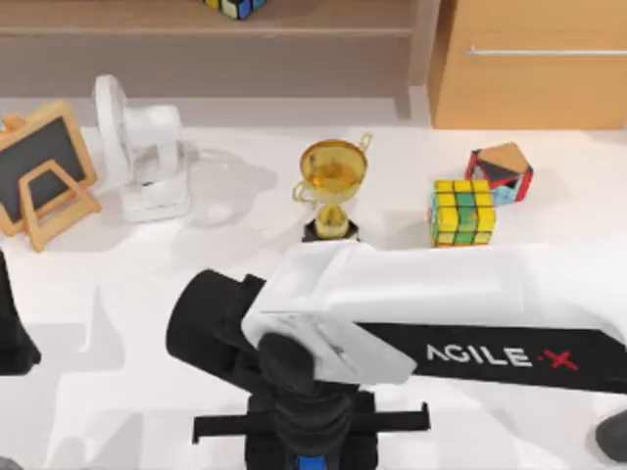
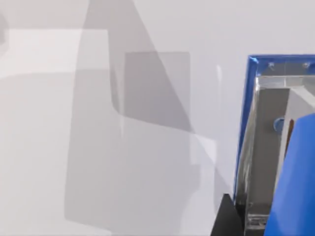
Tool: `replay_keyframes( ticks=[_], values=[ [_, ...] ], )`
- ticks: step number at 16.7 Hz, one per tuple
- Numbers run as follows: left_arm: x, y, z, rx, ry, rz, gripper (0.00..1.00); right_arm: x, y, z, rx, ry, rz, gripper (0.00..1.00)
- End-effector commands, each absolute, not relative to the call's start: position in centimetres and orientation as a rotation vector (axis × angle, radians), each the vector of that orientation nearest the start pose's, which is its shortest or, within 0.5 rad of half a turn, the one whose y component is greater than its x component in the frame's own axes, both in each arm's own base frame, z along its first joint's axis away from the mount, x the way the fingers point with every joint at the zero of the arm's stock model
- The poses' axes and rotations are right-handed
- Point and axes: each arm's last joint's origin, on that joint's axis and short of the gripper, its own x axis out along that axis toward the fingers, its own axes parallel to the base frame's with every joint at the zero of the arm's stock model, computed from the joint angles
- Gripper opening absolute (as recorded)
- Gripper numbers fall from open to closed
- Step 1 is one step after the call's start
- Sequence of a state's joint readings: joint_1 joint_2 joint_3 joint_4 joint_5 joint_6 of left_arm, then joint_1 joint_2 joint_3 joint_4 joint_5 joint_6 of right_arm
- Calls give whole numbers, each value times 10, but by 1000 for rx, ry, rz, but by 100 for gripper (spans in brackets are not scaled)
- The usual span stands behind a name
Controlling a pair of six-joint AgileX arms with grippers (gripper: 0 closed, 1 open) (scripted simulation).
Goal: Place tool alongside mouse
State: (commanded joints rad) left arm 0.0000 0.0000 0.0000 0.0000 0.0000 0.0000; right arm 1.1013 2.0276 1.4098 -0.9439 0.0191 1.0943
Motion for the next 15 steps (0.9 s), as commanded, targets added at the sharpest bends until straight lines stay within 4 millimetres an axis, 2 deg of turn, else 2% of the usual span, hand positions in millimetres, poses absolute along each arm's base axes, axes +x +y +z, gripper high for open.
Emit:
replay_keyframes(
  ticks=[4, 6, 8, 11, 13, 15],
  values=[
    [106, -1, 160, 0, 0, 0, 100, 170, 337, 147, 3, 1552, 19, 0],
    [106, -1, 160, 0, 0, 0, 100, 180, 329, 164, 46, 1545, 68, 0],
    [106, -1, 160, 0, 0, 0, 100, 201, 312, 187, 97, 1522, 129, 0],
    [106, -1, 160, 0, 0, 0, 100, 250, 264, 213, 134, 1466, 184, 0],
    [106, -1, 160, 0, 0, 0, 100, 289, 214, 217, 129, 1433, 166, 0],
    [106, -1, 160, 0, 0, 0, 100, 320, 159, 211, 108, 1425, 117, 0]
  ],
)
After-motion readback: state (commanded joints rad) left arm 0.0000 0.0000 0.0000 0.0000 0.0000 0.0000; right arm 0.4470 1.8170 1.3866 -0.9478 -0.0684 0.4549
